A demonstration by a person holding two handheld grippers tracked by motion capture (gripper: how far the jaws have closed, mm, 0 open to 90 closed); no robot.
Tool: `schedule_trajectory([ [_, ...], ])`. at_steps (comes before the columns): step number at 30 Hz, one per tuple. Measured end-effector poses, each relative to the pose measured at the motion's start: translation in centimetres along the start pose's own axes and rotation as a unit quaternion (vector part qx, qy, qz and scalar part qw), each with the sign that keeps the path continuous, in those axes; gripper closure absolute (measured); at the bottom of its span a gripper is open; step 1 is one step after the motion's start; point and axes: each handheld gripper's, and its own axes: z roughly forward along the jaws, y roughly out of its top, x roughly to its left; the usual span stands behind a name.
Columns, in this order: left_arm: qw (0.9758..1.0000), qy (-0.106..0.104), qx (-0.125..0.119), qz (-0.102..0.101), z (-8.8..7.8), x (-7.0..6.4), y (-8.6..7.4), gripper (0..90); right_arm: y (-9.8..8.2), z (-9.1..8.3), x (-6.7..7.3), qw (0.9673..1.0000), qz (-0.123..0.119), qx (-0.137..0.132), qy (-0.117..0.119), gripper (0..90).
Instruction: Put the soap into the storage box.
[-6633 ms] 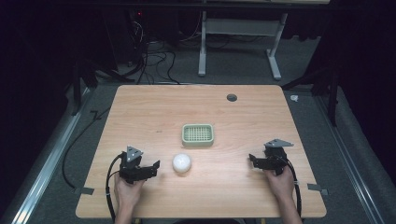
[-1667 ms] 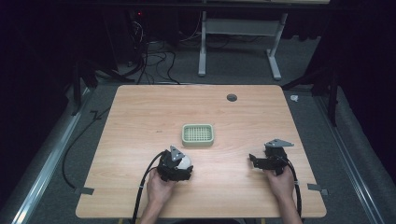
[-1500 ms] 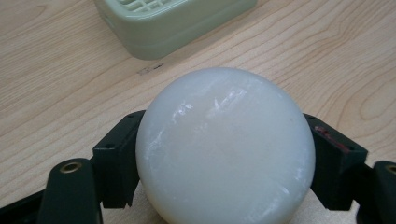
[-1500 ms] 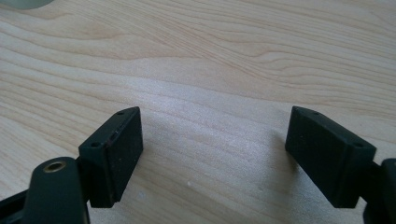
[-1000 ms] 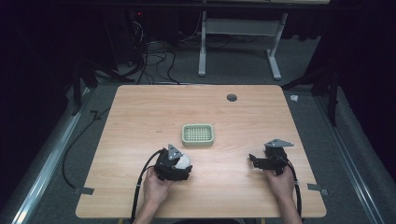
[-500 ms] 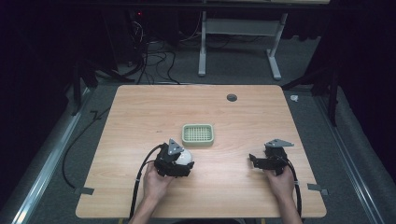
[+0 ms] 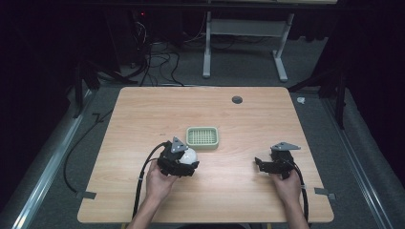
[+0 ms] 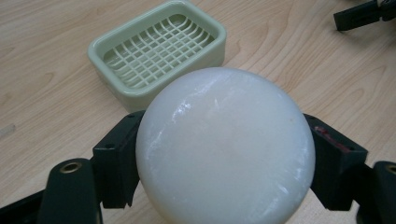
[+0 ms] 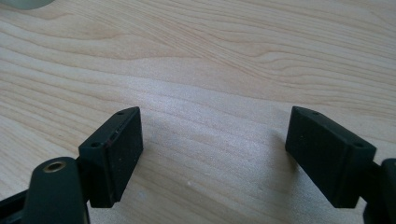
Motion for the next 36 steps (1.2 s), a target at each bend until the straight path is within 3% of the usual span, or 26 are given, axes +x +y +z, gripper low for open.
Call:
schedule_trajectory([
  [23, 0.9998, -0.018, -0.009, -0.008, 0.5, 1.1, 2.9, 24.5, 0.0, 0.0, 0.0, 1.0, 0.001, 0.0, 0.001, 19.8],
  [36, 0.9998, -0.015, -0.011, -0.004, 0.9, 1.8, 4.6, 24.5, 0.0, 0.0, 0.0, 1.0, 0.001, 0.0, 0.0, 19.8],
])
